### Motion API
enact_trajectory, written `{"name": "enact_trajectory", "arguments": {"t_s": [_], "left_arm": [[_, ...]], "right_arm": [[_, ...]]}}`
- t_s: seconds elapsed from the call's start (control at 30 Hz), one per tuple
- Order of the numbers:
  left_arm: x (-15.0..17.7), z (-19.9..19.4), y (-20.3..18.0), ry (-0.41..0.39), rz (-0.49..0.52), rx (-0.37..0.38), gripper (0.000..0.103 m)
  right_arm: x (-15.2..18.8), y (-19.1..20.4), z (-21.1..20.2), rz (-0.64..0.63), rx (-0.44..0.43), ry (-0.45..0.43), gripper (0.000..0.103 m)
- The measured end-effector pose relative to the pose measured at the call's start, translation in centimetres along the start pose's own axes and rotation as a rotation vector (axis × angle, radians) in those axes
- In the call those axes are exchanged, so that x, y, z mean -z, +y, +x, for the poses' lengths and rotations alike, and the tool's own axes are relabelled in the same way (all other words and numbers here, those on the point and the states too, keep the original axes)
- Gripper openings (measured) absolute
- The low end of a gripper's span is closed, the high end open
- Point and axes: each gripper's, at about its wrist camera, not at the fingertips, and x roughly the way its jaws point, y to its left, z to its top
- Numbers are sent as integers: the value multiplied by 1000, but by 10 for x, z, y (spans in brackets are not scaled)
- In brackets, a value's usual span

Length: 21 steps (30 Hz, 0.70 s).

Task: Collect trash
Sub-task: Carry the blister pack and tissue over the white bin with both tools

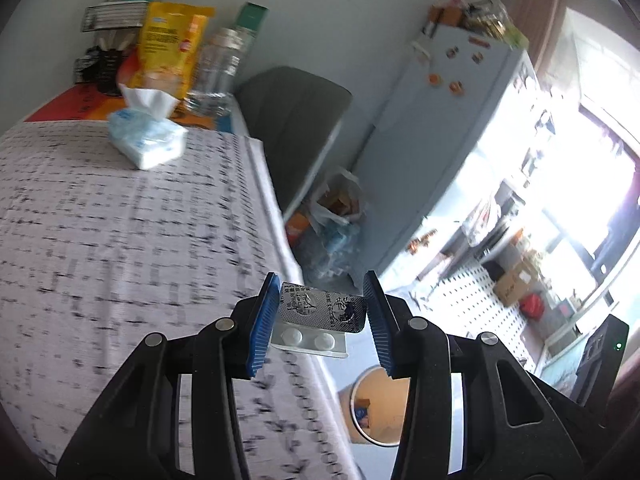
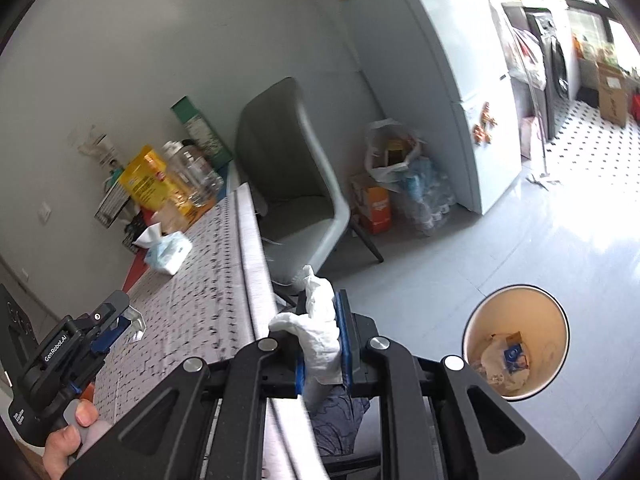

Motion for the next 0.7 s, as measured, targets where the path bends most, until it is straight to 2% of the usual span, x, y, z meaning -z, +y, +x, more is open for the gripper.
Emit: {"name": "enact_trajectory", "arguments": {"t_s": [0.4, 0.7], "left_arm": [[31, 76, -93, 144, 102, 107, 43], [69, 149, -142, 268, 161, 153, 43]], "right_arm": [[-6, -106, -20, 148, 92, -35, 14], [9, -181, 13, 270, 122, 8, 14]]}}
